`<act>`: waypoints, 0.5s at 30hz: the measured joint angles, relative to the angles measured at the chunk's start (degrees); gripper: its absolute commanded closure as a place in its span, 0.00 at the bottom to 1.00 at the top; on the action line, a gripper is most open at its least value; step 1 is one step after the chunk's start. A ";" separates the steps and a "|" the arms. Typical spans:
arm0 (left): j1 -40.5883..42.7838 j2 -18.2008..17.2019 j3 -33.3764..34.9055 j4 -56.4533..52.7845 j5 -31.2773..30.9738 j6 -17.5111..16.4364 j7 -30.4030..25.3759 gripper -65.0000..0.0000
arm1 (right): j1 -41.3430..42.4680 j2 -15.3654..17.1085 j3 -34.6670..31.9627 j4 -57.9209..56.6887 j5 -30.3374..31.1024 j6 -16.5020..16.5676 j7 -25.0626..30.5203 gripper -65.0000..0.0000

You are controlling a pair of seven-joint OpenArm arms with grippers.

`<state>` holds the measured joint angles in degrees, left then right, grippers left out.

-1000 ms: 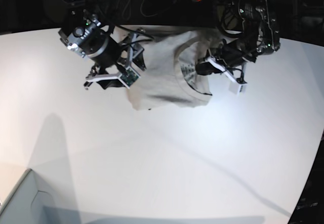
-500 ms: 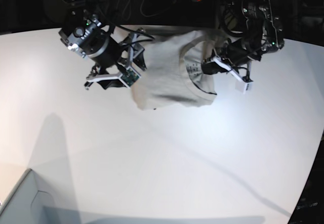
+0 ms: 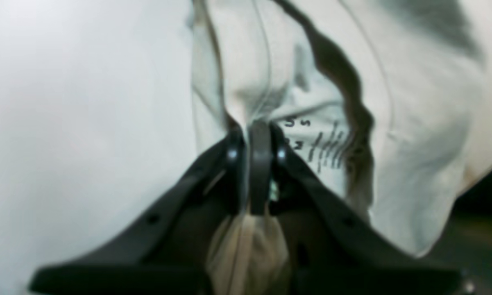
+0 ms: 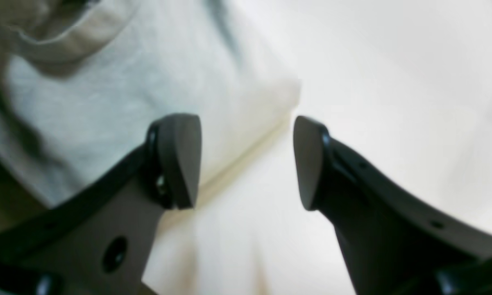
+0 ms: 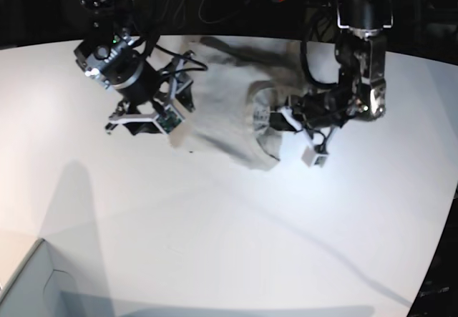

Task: Layout the t-shirt on the table in an organized manner, then fold the t-shirt properly
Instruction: 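Drag the bundle with the left gripper and flatten it onto the table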

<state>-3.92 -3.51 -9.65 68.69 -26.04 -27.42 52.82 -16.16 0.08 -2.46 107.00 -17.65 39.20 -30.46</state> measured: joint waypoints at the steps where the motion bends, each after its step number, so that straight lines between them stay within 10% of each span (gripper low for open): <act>1: -1.75 -0.57 2.12 -2.05 -0.15 -0.02 -0.59 1.00 | 0.15 0.11 0.96 0.00 -0.15 0.00 -0.44 0.49; 15: -31.01 1.40 45.13 -32.46 0.57 0.24 -16.44 1.00 | 0.94 -0.20 22.12 0.13 0.00 -0.02 -0.20 0.49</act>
<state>-34.94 -2.11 35.48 36.23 -25.47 -27.18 36.38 -15.22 -0.12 19.66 107.13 -17.65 39.18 -30.65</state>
